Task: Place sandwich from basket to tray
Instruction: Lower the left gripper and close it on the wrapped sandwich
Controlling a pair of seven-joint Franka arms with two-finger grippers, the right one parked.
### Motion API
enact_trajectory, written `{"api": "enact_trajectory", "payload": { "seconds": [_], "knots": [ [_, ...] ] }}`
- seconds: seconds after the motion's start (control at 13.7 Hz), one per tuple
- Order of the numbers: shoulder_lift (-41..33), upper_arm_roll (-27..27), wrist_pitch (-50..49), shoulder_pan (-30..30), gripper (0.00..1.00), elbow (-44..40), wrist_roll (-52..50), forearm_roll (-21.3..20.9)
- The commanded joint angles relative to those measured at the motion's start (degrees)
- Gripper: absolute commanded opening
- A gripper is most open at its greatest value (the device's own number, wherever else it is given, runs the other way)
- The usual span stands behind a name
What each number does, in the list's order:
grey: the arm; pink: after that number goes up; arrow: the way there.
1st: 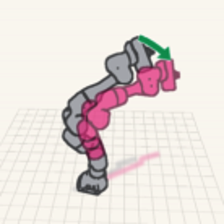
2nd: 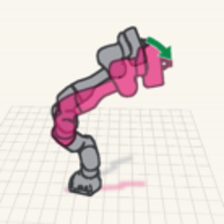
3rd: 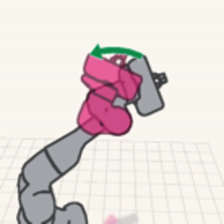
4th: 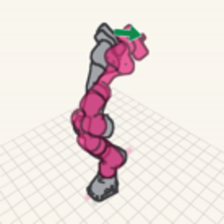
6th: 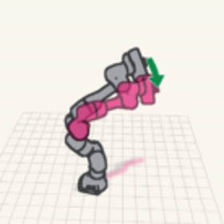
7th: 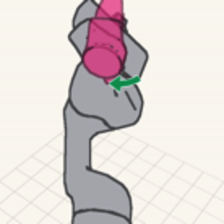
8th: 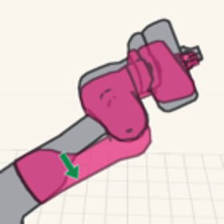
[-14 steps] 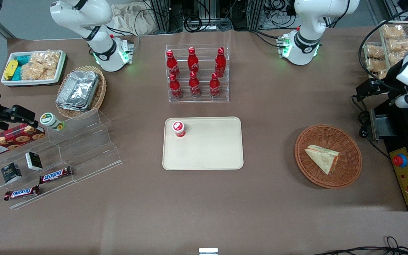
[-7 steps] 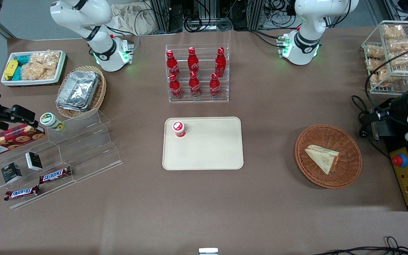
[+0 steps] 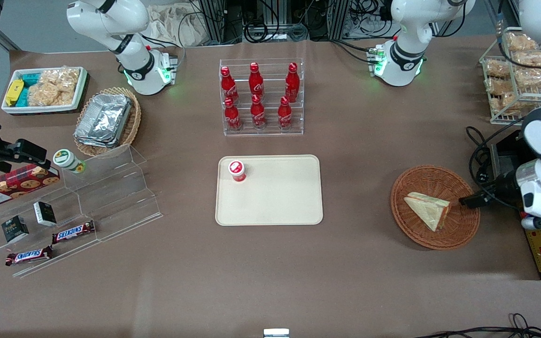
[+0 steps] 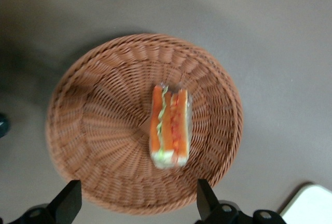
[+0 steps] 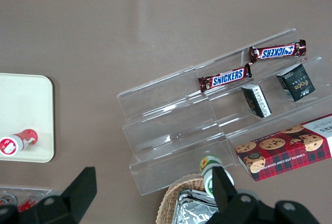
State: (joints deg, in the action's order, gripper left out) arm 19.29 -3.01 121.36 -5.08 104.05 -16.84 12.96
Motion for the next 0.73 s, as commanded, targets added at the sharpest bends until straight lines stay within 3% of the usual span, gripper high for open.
{"api": "enact_trajectory", "payload": {
  "seconds": [0.0, 0.29, 0.66],
  "knots": [
    [0.8, 0.4, 5.4, 0.2, 1.0, 3.1, -1.2, 1.6],
    [4.0, 0.6, 11.2, 2.0, 1.0, 4.3, -1.3, 5.1],
    [5.4, 0.6, 16.1, 3.2, 1.0, 7.1, -0.9, 5.1]
  ]
}}
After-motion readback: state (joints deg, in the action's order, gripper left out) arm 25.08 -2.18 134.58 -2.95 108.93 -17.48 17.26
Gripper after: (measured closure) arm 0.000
